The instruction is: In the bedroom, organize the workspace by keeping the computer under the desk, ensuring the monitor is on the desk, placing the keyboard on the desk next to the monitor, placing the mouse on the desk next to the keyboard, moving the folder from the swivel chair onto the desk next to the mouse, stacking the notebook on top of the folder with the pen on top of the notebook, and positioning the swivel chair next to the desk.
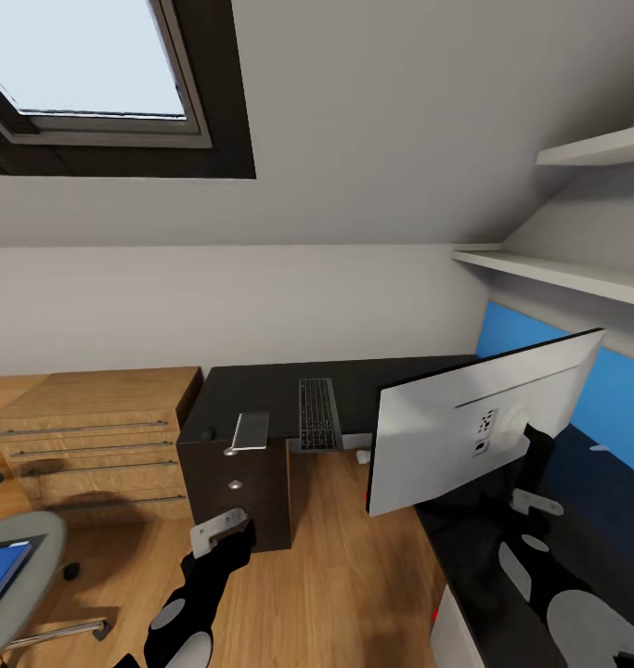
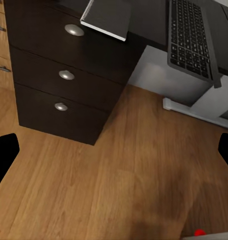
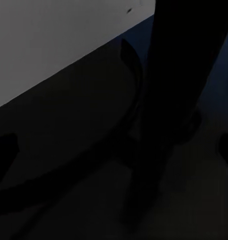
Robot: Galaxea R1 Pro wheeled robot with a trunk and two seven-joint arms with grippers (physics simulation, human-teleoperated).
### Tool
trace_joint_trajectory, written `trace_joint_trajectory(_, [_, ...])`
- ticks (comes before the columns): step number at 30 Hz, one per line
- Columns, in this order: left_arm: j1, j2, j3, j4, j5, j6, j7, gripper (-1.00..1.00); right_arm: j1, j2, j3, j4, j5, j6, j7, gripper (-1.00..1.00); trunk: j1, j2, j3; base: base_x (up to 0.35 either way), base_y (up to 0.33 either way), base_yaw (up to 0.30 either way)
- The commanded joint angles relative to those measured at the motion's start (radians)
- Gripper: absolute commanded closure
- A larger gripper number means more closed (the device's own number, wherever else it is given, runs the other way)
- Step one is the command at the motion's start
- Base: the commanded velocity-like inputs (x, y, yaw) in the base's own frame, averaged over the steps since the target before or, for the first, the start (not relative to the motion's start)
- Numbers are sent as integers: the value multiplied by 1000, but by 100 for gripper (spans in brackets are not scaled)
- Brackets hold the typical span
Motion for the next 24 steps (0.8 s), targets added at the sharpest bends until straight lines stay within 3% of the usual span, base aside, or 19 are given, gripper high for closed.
trace_joint_trajectory(1, [-1, 1, -4, -3, 2, 4, 7, -100, -2, -3, 2, 2, -12, -6, 0, -100, 0, -1, -1, 0, 0, 0])
trace_joint_trajectory(13, [-1, 1, -19, -4, 3, 6, 7, -100, -3, -3, -31, 6, -51, -6, -41, -100, 0, -1, -1, 0, 48, 0])
trace_joint_trajectory(24, [-1, 1, -20, -4, 4, 7, 7, -100, -3, -1, -36, 2, -58, -16, -45, -100, 0, -1, -1, 0, 81, 0])
